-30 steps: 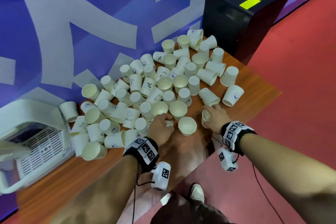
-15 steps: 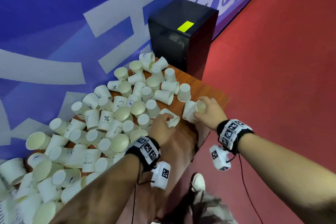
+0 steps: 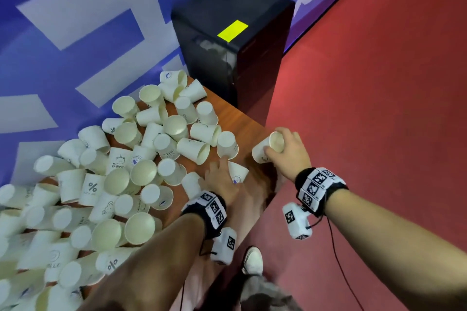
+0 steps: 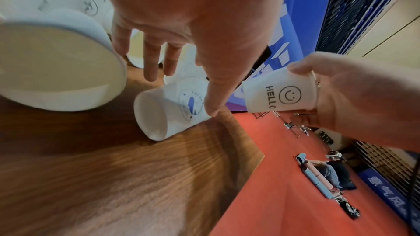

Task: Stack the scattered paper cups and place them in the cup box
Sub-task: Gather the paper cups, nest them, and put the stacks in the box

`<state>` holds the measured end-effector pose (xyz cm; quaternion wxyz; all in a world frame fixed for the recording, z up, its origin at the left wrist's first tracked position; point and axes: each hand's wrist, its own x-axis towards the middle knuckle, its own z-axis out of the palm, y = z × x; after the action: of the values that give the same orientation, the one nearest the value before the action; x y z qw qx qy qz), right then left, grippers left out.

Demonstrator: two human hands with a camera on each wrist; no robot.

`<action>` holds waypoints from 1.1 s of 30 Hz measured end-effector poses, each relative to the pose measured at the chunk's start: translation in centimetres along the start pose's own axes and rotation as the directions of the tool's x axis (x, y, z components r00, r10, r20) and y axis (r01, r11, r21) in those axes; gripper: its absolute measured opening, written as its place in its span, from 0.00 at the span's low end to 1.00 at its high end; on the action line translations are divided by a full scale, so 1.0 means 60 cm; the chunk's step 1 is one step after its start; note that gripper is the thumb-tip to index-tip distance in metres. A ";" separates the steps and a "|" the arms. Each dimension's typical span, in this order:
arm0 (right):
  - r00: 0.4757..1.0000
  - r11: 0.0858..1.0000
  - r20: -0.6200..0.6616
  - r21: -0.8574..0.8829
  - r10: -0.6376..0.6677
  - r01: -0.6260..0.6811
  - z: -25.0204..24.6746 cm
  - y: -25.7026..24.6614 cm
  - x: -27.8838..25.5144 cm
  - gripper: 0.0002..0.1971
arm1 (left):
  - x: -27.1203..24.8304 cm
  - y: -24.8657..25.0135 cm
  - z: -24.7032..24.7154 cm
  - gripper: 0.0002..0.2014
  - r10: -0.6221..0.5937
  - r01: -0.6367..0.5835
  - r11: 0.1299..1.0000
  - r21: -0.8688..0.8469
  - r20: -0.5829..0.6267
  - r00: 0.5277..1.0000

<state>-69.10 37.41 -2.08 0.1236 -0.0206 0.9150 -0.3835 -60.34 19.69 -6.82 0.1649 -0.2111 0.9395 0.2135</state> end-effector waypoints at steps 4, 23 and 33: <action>1.000 1.000 0.009 0.007 0.020 -0.020 0.002 0.013 0.020 0.31 | 0.024 0.008 0.017 0.42 0.004 -0.003 0.997 0.080 -0.005 1.000; 0.995 0.996 0.046 0.013 -0.093 0.093 -0.006 -0.054 0.035 0.30 | 0.022 -0.009 -0.043 0.42 0.096 -0.071 0.913 -0.401 0.041 0.995; 0.923 0.939 0.175 0.025 -0.342 0.343 0.059 -0.221 -0.010 0.31 | -0.062 -0.123 -0.184 0.39 -0.060 -0.042 0.855 -0.517 -0.180 0.982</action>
<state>-68.41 25.66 5.03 0.1354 -0.2143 0.8839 -0.3931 -56.14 9.68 1.66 0.0129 -0.2715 0.8575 0.4369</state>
